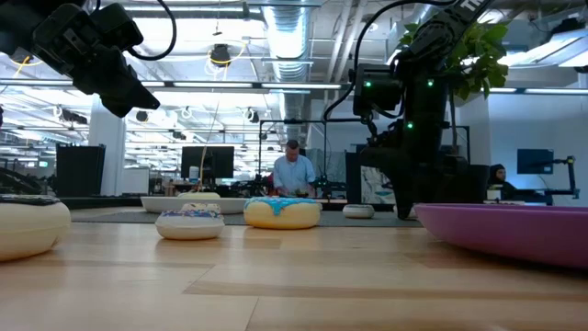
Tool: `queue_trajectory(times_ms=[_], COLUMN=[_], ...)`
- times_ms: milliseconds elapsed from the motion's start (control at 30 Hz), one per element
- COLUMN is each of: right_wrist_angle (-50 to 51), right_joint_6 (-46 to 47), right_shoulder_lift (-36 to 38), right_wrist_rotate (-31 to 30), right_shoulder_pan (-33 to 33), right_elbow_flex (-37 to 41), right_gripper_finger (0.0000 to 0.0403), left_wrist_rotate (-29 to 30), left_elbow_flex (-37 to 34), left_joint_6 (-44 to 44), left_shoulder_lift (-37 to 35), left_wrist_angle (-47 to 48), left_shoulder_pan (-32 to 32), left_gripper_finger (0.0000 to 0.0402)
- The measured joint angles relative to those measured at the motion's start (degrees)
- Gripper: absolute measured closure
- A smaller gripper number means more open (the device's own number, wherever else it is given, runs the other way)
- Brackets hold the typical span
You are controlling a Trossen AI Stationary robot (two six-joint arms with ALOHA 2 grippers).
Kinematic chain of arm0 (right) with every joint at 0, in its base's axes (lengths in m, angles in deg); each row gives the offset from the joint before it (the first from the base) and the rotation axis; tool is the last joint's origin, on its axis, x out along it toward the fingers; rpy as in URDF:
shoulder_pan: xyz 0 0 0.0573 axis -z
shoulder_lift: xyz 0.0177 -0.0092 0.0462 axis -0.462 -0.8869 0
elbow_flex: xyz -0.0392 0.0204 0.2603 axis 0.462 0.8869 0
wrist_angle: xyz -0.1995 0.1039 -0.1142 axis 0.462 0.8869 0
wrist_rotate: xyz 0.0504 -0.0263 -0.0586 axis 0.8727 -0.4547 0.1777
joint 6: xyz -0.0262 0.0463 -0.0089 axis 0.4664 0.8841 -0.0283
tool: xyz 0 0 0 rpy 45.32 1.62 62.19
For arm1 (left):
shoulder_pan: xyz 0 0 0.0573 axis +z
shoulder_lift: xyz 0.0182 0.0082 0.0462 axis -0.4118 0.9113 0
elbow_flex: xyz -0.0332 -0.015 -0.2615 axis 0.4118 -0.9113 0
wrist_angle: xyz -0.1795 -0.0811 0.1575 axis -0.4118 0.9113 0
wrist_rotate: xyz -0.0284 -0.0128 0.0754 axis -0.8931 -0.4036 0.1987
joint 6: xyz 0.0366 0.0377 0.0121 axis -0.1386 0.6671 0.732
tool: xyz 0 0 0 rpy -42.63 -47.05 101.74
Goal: Pick & Place donuts
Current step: Put the top small blue donut on the purple plate
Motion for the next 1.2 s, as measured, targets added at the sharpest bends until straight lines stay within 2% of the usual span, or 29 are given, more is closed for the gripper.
queue_trajectory(times_ms=[400, 633, 833, 1000, 1100, 1200], right_wrist_angle=[0.8, 5.8, 8.2, 8.2, 8.2, 8.2], right_joint_6=[0.6, 3.8, 5.1, 6.6, 12.8, 23.3], right_shoulder_lift=[1.6, 9.4, 17.5, 20.7, 20.3, 18.7], right_wrist_rotate=[0.9, 0.9, 1.1, 1.1, 1.1, 1.4], right_shoulder_pan=[-0.2, -3.0, -11.1, -20.2, -26.2, -32.9], right_elbow_flex=[-0.1, -0.1, -0.1, -0.1, -0.1, -0.1], right_gripper_finger=[0.0243, 0.0242, 0.0244, 0.0246, 0.0246, 0.0248], left_wrist_rotate=[0.0, 0.0, 0.0, 0.0, 0.0, 0.0], left_elbow_flex=[0.0, 0.0, 0.0, 0.0, 0.0, 0.0], left_joint_6=[0.2, 0.4, 0.4, -0.1, 0.1, 0.2], left_shoulder_lift=[0.0, 0.0, 0.0, 0.0, 0.0, 0.0], left_wrist_angle=[0.0, 0.4, 0.4, 0.4, 0.4, 0.9], left_shoulder_pan=[0.0, 0.0, 0.0, 0.0, 0.0, 0.0], left_gripper_finger=[0.0401, 0.0401, 0.0401, 0.0402, 0.0402, 0.0402])
